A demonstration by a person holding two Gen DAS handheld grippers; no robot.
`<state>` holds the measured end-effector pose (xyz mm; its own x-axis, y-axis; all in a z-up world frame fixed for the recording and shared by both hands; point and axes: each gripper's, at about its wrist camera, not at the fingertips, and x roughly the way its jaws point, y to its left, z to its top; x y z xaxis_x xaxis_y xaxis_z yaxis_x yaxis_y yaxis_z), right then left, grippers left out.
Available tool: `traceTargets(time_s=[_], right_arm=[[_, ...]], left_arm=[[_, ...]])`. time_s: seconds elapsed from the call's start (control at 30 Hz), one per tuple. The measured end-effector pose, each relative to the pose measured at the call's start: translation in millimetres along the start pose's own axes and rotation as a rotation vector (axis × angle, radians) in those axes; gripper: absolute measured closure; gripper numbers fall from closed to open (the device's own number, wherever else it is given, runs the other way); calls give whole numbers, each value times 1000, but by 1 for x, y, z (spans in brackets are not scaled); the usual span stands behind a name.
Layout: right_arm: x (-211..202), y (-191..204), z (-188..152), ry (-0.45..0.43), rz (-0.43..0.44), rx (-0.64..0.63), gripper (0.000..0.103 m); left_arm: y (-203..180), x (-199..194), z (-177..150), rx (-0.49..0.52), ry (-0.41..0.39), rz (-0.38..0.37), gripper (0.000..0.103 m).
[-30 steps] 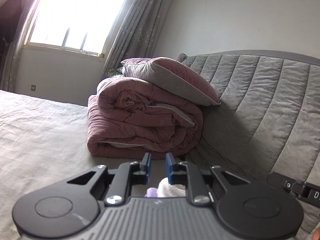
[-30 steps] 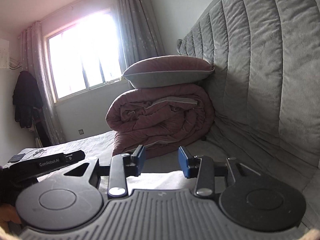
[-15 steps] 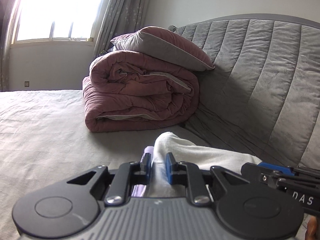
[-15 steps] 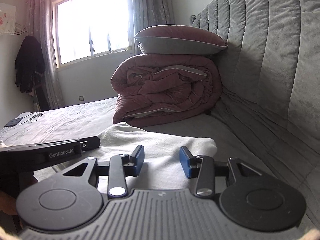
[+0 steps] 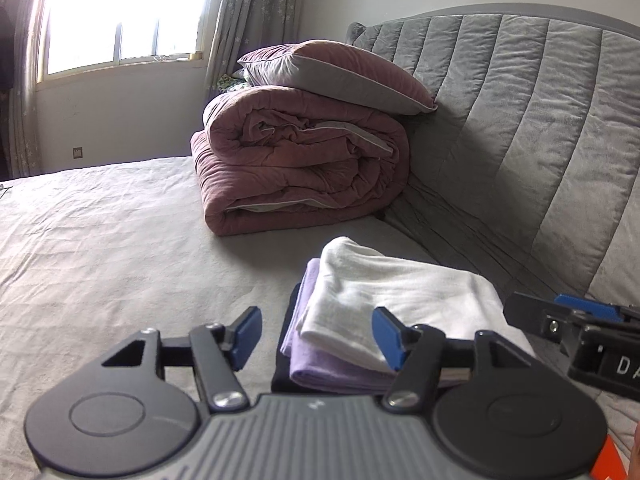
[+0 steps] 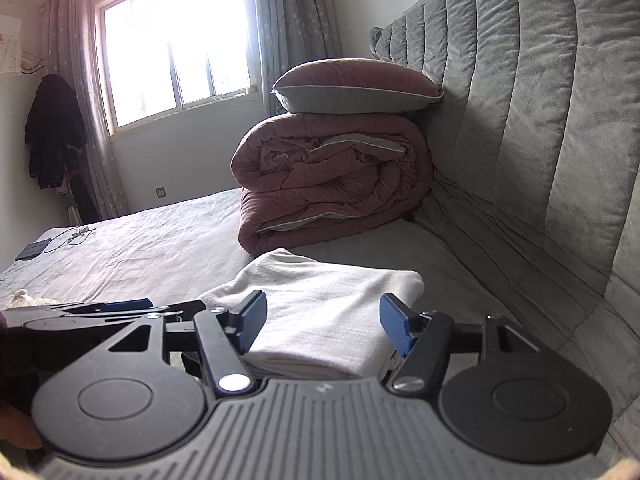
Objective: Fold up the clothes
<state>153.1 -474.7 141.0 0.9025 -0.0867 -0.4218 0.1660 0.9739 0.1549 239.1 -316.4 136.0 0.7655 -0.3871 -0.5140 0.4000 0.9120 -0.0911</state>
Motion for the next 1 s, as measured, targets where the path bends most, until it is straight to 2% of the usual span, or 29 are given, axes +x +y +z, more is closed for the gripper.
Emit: traceTargets(time_s=[0.13,0.27,0.4,0.6,0.77,0.93,1.0], right_arm=[[-17,5,-5,31,-10,51,29],[-33,8,-12,60,-22,122,20],[-48,9,-22,73,-43,180,0],[-70,7,-45,137,-88,239,0],[-82,11,-69,190,-140,219,0],[-90,13,-81,197,-157,179,0],[-95,10,-81,193,-151,172,0]], left_arm=[[1,-16,-2,6,55,61,20],[3,-27,-8,1,130,102,13],[2,-36,-17,14,162,132,3],[-2,-48,-32,16,186,169,1],[-12,-51,-48,45,247,152,1],[-25,-59,-57,111,217,173,1],[-27,-63,-60,101,203,176,1]])
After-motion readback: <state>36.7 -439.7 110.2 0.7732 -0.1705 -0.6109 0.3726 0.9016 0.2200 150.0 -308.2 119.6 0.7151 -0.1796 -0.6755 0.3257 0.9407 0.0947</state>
